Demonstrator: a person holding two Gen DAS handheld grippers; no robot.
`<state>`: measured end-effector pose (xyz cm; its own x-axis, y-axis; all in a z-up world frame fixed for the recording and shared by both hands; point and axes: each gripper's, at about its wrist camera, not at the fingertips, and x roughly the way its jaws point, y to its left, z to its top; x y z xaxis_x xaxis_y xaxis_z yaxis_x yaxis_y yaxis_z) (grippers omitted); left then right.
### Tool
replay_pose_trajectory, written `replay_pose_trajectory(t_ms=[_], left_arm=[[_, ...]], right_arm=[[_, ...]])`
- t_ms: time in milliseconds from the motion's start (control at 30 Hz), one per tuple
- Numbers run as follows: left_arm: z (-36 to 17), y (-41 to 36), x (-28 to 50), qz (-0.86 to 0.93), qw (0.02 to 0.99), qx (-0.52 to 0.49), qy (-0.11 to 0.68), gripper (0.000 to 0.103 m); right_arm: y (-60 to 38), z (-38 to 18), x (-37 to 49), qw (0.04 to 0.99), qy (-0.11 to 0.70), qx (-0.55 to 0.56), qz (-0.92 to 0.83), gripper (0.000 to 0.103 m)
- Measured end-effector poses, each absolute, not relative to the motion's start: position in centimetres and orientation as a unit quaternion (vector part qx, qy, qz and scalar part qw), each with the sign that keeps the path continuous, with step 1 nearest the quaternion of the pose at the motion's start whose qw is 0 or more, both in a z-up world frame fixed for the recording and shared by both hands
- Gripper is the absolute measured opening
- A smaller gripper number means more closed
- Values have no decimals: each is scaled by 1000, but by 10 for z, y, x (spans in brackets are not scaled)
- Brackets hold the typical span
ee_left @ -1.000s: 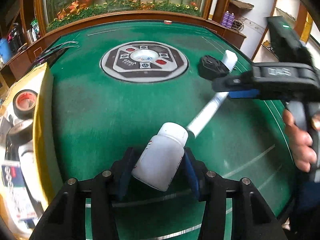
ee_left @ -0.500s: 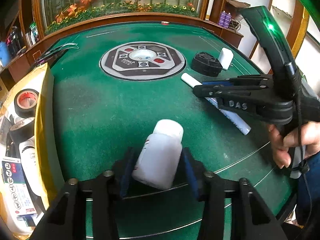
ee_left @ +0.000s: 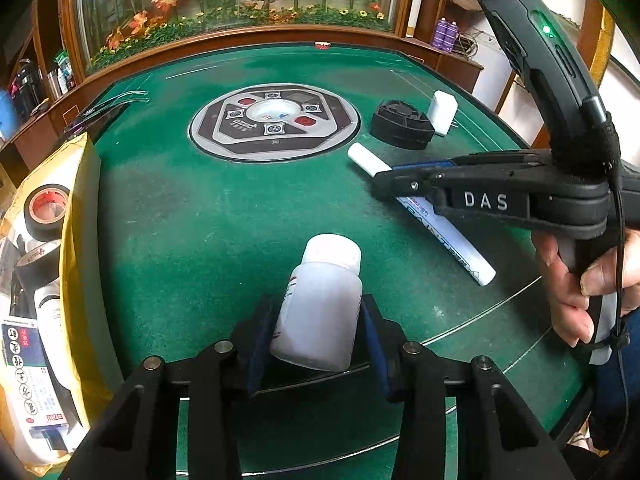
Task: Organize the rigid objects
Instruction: 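Grasp the white bottle with the left tool while the right tool grasps the white marker, then carry the bottle and marker over to the tray with both tools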
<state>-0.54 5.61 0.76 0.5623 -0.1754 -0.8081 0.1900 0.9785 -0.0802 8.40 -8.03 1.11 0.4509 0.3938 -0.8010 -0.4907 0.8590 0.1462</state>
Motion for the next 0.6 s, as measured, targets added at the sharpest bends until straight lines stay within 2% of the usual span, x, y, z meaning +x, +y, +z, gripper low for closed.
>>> replay_pose_trajectory(t_ms=[233, 267, 333, 433, 467, 500, 533, 567, 600], left_arm=[[6, 52, -6, -97, 885, 21, 455, 44], [6, 51, -6, -96, 885, 23, 456, 44], [6, 50, -7, -95, 885, 27, 456, 44], [6, 49, -7, -92, 885, 34, 456, 44], [6, 49, -7, -92, 884, 34, 456, 44], [6, 49, -7, -93, 884, 33, 456, 44], [6, 49, -7, -93, 884, 33, 457, 44], [6, 48, -7, -93, 884, 36, 457, 45], [6, 47, -7, -93, 884, 38, 457, 46]], right_arm=[[-70, 7, 79, 848, 457, -91, 251, 15], [-70, 8, 78, 850, 456, -98, 246, 18], [-71, 10, 77, 850, 457, -110, 239, 43], [-71, 10, 72, 843, 460, -136, 243, 44], [-70, 9, 70, 840, 461, -143, 249, 44], [-70, 7, 70, 836, 465, -147, 252, 36], [-71, 6, 68, 838, 461, -156, 248, 22], [-71, 6, 68, 838, 460, -159, 247, 15], [-72, 6, 67, 837, 462, -155, 250, 14]])
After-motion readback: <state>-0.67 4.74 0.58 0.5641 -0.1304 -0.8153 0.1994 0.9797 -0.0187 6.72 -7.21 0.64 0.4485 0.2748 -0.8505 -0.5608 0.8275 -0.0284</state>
